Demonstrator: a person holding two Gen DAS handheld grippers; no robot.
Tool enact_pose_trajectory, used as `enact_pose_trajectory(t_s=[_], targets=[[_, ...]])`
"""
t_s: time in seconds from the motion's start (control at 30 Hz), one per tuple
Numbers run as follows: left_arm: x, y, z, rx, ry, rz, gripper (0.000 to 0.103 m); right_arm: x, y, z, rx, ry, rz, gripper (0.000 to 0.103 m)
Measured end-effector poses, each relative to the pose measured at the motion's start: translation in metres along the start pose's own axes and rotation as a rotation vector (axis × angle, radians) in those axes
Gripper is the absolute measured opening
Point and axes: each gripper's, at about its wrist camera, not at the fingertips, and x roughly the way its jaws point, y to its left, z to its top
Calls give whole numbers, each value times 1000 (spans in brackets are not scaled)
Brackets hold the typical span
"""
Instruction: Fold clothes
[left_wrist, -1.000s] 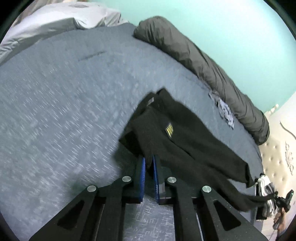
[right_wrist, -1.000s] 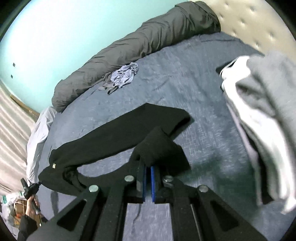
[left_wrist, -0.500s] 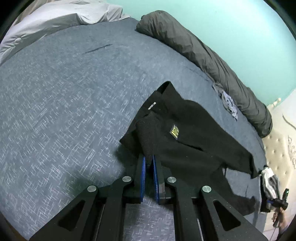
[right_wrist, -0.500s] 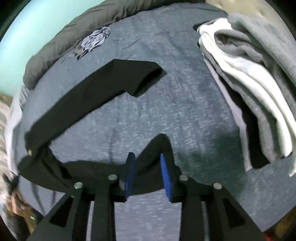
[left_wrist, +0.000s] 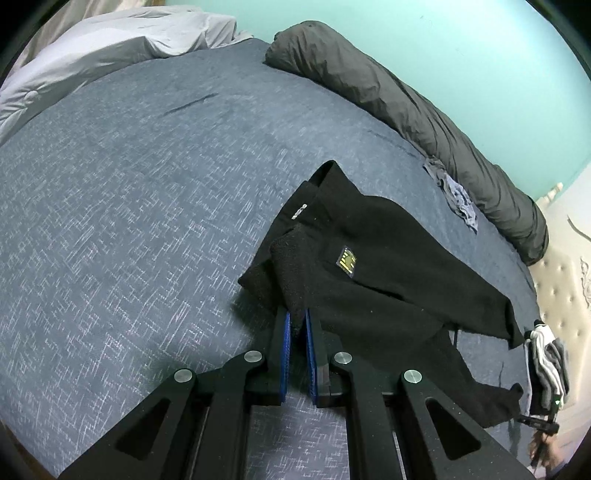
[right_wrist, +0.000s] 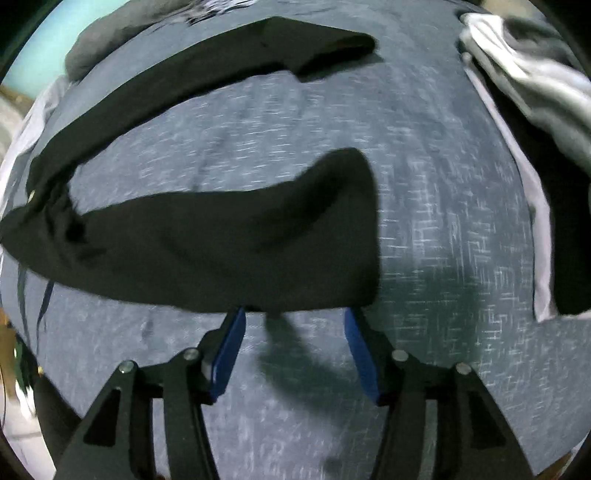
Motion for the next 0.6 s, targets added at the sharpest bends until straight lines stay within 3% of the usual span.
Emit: enact_pose_trajectory(t_s=[0.2,0.27,0.3,0.33,0.47,0.6], targets=[[2,0,-1,0,4,9,8,1,-8,-3,15,-22,53,56],[3,0,-1,2,4,12,8,-1,-11,-2,26,-35,77,43],[3,-1,-1,4,3,15,8,-2,-13,-2,31,-41,88,26],[3,-1,-1,4,2,15,8,-3,-15,-2,37,-48,100,20],[-1,-1,0,4,-5,19,8,-8,-21,-1,59,-74,148,11],[-10,0,3,-7,-22,9,8,-54,-23,9,67,-108,206,10]])
